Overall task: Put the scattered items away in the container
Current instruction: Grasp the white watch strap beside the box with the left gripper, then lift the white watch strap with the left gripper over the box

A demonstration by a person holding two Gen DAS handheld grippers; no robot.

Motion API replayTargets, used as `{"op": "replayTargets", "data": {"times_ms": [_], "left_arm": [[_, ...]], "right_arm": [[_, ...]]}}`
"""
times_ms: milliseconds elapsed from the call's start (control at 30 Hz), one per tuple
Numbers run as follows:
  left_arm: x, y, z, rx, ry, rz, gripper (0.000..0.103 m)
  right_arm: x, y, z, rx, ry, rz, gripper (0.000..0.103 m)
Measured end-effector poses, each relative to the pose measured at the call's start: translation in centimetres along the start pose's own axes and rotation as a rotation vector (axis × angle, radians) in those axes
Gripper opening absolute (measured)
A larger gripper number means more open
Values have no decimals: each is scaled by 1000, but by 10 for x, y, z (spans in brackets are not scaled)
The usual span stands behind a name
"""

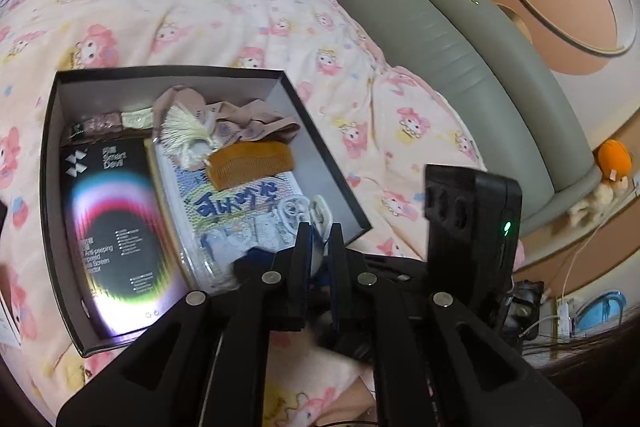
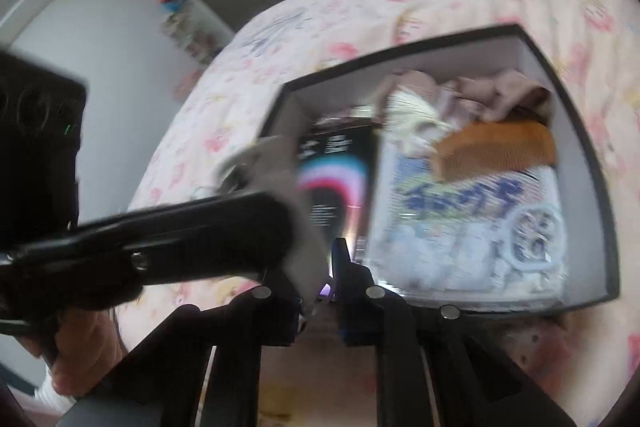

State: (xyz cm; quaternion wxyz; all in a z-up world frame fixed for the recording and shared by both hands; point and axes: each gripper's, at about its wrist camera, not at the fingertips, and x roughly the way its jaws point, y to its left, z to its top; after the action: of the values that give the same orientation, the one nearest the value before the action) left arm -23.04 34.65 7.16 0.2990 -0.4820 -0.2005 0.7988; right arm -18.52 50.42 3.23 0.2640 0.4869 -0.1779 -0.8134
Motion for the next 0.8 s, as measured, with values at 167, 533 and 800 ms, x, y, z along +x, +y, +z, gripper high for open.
{"op": "replayTargets", "data": {"times_ms": [167,533,800], "left_arm": [[-1,21,-15,-89,-5,-42,18],[21,33,-68,-67,148,-19,20],[51,34,-81,-47,276,180,29]], "right_arm": [[-13,-14,-13,19,-36,-78,10],[-40,-45,-46,77,-102,-162,9],[-24,-66,-56,112,-11,-216,9]]}}
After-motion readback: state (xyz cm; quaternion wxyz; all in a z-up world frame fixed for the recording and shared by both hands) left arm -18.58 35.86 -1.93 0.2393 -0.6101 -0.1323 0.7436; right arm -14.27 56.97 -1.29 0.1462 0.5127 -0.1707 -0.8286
